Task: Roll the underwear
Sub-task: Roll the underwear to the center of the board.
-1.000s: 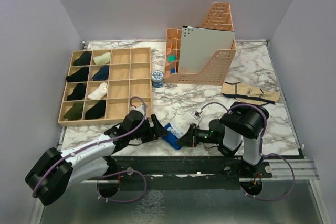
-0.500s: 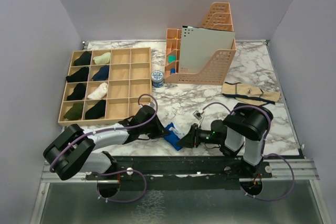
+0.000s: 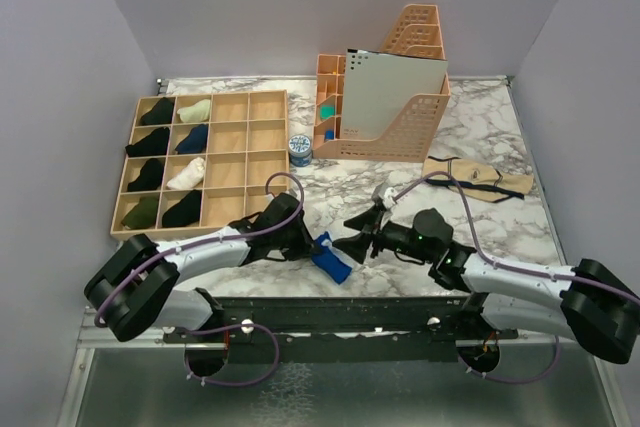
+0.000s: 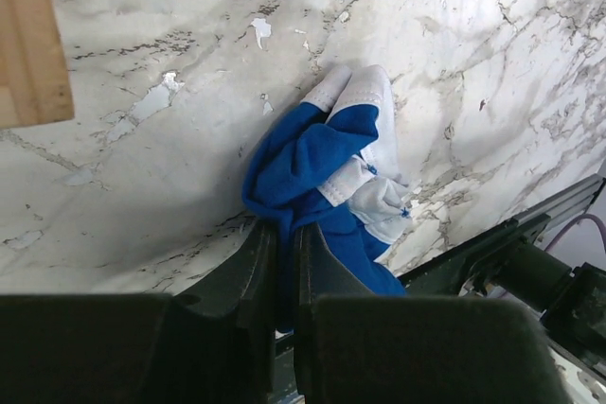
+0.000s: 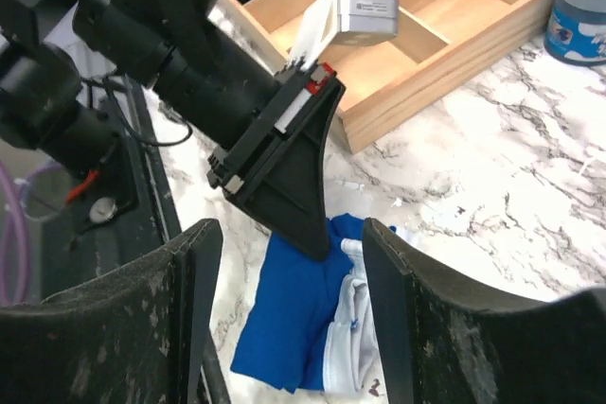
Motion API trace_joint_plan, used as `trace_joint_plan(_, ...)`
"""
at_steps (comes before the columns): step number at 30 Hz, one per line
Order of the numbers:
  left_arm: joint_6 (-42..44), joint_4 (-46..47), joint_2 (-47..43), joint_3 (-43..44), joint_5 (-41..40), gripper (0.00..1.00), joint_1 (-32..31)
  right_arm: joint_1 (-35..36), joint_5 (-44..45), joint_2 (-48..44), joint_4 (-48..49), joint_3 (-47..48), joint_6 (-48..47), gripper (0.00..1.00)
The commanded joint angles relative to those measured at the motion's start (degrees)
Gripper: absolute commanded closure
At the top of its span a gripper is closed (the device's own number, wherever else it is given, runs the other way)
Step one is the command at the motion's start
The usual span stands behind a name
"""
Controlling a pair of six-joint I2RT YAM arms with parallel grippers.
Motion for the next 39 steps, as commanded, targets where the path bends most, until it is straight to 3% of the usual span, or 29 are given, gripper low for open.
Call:
trace_joint_plan(1, 0.15, -4.89, 1.53, 2.81, -1.6, 1.0, -0.33, 8.74, 15.58, -1.39, -27.83, 4.21, -15.23, 0.37)
trace_joint_plan(4, -0.59, -5.48, 1.93, 2.93, -1.88, 1.0, -0.32, 18.01, 25.8, 2.0, -27.74, 5.86, -18.42, 0.37)
trace_joint_plan(9, -0.85, -5.57, 2.63, 3.07, -1.61, 1.0, -0.33, 27.72, 40.73, 10.69, -27.8, 11.11, -21.18, 0.36)
trace_joint_plan(14, -0.93, -5.92, 2.84, 3.68, -1.34, 1.0, -0.33, 30.62, 43.24, 15.97, -23.38, 12.59, -26.11, 0.36)
trace_joint_plan(21, -1.55, -5.9, 1.95, 3.02, -1.51, 1.0, -0.33, 31.81, 46.73, 21.77, -20.45, 13.05, -27.28, 0.45)
trace_joint_plan(26, -1.42, -5.98, 1.53, 2.62, -1.48, 1.0, -0.32, 31.81, 48.87, 22.29, -17.83, 11.85, -26.49, 0.73)
trace_joint_plan(30, -1.51, -5.89, 1.09, 2.1, -1.55, 0.98, -0.33, 31.76, 44.81, 21.52, -14.77, 9.71, -22.98, 0.93)
trace_joint_plan(32, -1.79, -6.03, -0.28, 1.58, -2.17, 0.72, -0.33, 30.77, 41.12, 20.84, -12.31, 7.55, -18.88, 0.99)
trace_joint_plan(36, -2.73, -7.6, -5.03, 0.42, -5.02, 0.24, -0.25, 23.38, 26.73, 18.26, -1.21, 1.07, -6.37, 1.0)
trace_joint_plan(39, -2.33, -8.11, -9.42, -0.06, -6.66, 0.02, -0.25, 19.09, 17.77, 16.31, 3.33, -0.9, -1.17, 0.99)
